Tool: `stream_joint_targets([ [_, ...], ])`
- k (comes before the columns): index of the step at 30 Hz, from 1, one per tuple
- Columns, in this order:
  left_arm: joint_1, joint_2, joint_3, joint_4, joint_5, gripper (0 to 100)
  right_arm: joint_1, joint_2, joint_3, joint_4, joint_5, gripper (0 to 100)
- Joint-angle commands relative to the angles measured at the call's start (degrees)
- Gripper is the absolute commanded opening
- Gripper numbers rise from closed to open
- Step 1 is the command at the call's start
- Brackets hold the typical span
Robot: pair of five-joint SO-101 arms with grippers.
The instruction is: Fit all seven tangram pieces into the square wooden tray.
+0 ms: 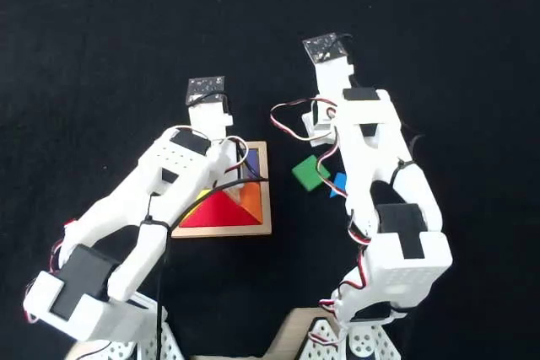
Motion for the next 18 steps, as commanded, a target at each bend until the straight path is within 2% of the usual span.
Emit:
stream_joint_targets([
  [1, 0.6, -0.4, -0.5, -0.7, 0.8, 16, 0.7, -3.6, -2.9, -1.0, -0.3, 1.1],
  [14, 0.6, -0.4, -0.3, -0.4, 0.7, 16, 0.6, -3.6, -2.9, -1.0, -0.3, 1.1],
  [18, 0.6, -0.4, -0.5, 1.1, 0.7, 24, 0.6, -3.6, -2.9, -1.0, -0.3, 1.1],
])
